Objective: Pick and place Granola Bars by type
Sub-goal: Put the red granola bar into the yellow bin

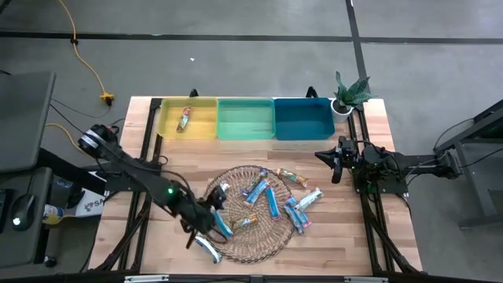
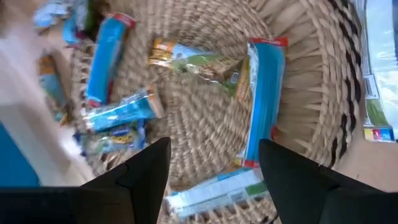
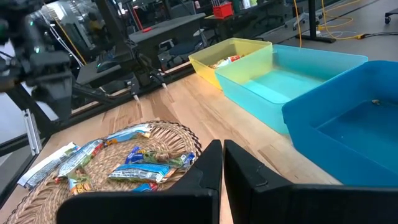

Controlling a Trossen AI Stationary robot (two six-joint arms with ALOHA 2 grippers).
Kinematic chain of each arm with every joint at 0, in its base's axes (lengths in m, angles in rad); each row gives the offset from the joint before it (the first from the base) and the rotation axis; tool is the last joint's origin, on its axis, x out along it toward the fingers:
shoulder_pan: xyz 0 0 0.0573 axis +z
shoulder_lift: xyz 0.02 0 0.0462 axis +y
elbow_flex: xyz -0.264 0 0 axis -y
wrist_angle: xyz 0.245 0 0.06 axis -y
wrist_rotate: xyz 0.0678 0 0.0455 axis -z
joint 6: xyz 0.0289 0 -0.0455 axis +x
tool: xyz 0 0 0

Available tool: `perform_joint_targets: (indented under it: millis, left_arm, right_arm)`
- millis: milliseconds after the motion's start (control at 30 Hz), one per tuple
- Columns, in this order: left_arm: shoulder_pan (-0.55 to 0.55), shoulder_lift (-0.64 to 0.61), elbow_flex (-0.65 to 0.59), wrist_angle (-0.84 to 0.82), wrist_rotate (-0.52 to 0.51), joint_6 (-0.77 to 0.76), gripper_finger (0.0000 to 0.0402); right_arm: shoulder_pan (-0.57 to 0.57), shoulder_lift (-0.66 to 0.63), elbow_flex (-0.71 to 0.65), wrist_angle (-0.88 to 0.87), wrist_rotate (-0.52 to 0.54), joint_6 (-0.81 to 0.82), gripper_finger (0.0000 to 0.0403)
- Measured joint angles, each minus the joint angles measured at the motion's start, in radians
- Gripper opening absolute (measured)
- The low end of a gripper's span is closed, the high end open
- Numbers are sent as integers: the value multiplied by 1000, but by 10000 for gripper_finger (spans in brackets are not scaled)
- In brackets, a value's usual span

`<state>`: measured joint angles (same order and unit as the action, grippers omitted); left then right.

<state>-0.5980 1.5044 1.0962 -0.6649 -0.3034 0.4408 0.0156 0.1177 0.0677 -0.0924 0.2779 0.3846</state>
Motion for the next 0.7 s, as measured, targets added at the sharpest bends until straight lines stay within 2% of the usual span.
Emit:
perform_joint_targets:
  millis: [333,700]
  left_arm:
    - [-7,125,0,58,89,-19,239]
    - [-31,218,1,136,61,26,239]
  right_arm:
    - [0,0,0,0,0,0,0]
    - [0,0,0,0,0,0,0]
